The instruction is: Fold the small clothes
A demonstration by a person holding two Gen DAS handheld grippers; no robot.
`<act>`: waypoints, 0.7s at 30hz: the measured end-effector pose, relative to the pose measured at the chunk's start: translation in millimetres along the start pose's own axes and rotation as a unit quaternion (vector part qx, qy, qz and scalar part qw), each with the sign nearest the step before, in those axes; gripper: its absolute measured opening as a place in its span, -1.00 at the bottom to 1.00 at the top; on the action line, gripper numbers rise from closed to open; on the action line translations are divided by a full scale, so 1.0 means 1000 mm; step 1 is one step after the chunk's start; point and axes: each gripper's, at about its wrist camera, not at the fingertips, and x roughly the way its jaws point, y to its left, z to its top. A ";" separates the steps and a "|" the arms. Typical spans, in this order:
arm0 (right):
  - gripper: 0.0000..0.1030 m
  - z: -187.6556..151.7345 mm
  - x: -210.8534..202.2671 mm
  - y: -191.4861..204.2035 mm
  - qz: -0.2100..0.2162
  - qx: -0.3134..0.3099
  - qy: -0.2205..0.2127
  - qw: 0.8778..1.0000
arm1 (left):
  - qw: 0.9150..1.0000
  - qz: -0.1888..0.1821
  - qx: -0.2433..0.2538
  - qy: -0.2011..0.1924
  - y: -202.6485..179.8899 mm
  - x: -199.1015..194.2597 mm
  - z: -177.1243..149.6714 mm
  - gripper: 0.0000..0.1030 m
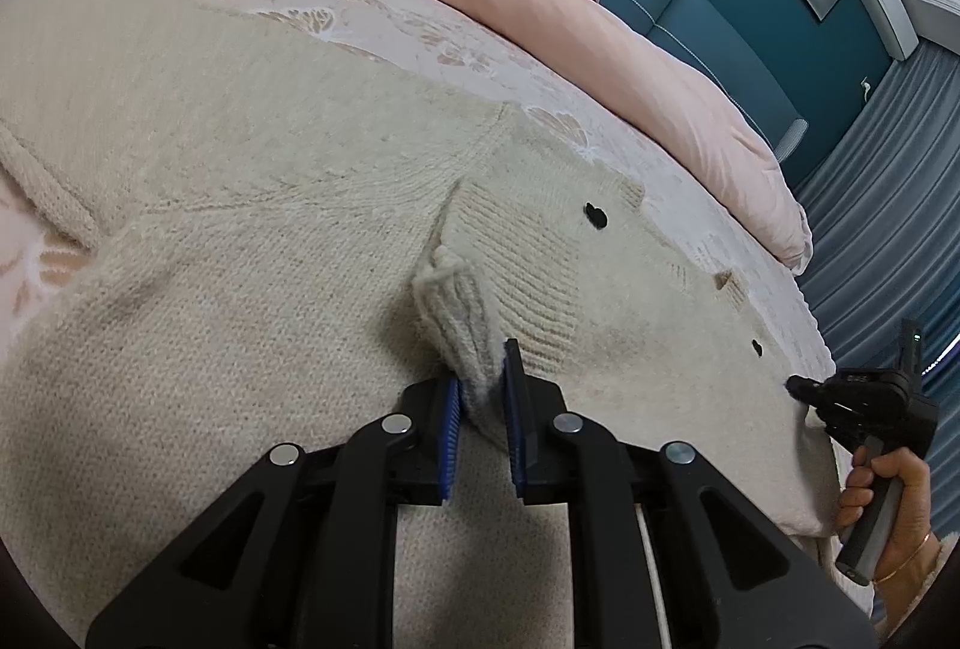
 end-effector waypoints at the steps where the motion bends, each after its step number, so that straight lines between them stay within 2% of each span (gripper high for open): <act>1: -0.94 -0.011 -0.012 0.004 0.018 -0.024 0.002 1.000 | 1.000 -0.001 -0.001 0.000 0.001 0.000 0.000 -0.74; 3: -0.94 -0.038 -0.025 0.008 0.026 -0.056 0.011 0.998 | 1.000 -0.001 -0.001 -0.001 0.001 0.000 0.000 -0.74; 4: -0.96 -0.051 -0.024 0.002 0.002 -0.060 0.011 0.998 | 1.000 -0.002 -0.002 0.000 0.001 0.000 0.000 -0.74; 5: -1.00 -0.060 -0.023 -0.016 -0.043 -0.047 0.012 0.998 | 1.000 -0.003 -0.003 0.000 0.001 0.000 0.000 -0.74; 6: -1.00 -0.068 -0.020 -0.024 -0.059 -0.022 0.007 0.998 | 1.000 -0.003 -0.004 0.000 0.002 0.001 0.001 -0.74; 7: -1.00 -0.075 -0.033 -0.036 -0.037 0.014 -0.011 0.999 | 1.000 -0.004 -0.005 0.001 0.002 0.000 0.001 -0.74; 8: -1.00 -0.082 -0.047 -0.036 -0.036 0.033 -0.021 0.999 | 1.000 -0.005 -0.006 0.001 0.002 0.000 0.001 -0.74; 10: -0.99 -0.095 -0.068 -0.020 -0.044 0.000 -0.037 0.998 | 1.000 -0.005 -0.009 0.004 0.003 0.000 0.003 -0.73; 11: -0.91 -0.103 -0.072 -0.014 -0.058 -0.020 -0.035 0.997 | 1.000 -0.007 -0.013 0.006 0.003 -0.002 0.004 -0.73; 12: -0.89 -0.113 -0.066 -0.013 -0.080 -0.032 -0.014 0.996 | 1.000 -0.010 -0.019 0.008 0.004 -0.003 0.006 -0.73; 13: -0.97 -0.123 -0.059 -0.014 -0.104 -0.044 0.008 0.994 | 0.999 -0.014 -0.028 0.013 0.006 -0.006 0.008 -0.71; 14: -1.00 -0.133 -0.062 -0.009 -0.120 -0.057 0.001 0.991 | 0.999 -0.016 -0.039 0.023 0.008 -0.010 0.010 -0.66; 15: -0.94 -0.141 -0.071 0.001 -0.133 -0.070 -0.002 0.989 | 0.998 -0.015 -0.047 0.033 0.011 -0.017 0.013 -0.60; 16: -0.73 -0.151 -0.083 0.011 -0.128 -0.081 -0.008 0.988 | 0.998 -0.002 -0.055 0.035 0.016 -0.030 0.018 -0.35; 17: -0.66 -0.162 -0.096 0.019 -0.112 -0.084 -0.020 0.990 | 0.998 0.012 -0.062 0.025 0.024 -0.047 0.025 0.13; 18: -0.56 -0.174 -0.107 0.028 -0.091 -0.085 -0.027 0.992 | 0.997 0.028 -0.069 0.003 0.036 -0.068 0.033 0.46; 19: -0.31 -0.185 -0.114 0.036 -0.076 -0.087 -0.029 0.993 | 0.995 0.047 -0.079 -0.027 0.052 -0.090 0.043 0.79; 20: -0.16 -0.198 -0.120 0.045 -0.065 -0.092 -0.031 0.993 | 0.992 0.068 -0.088 -0.058 0.071 -0.111 0.054 0.82; 21: -0.14 -0.211 -0.125 0.052 -0.058 -0.096 -0.028 0.993 | 0.989 0.089 -0.095 -0.073 0.093 -0.126 0.068 0.82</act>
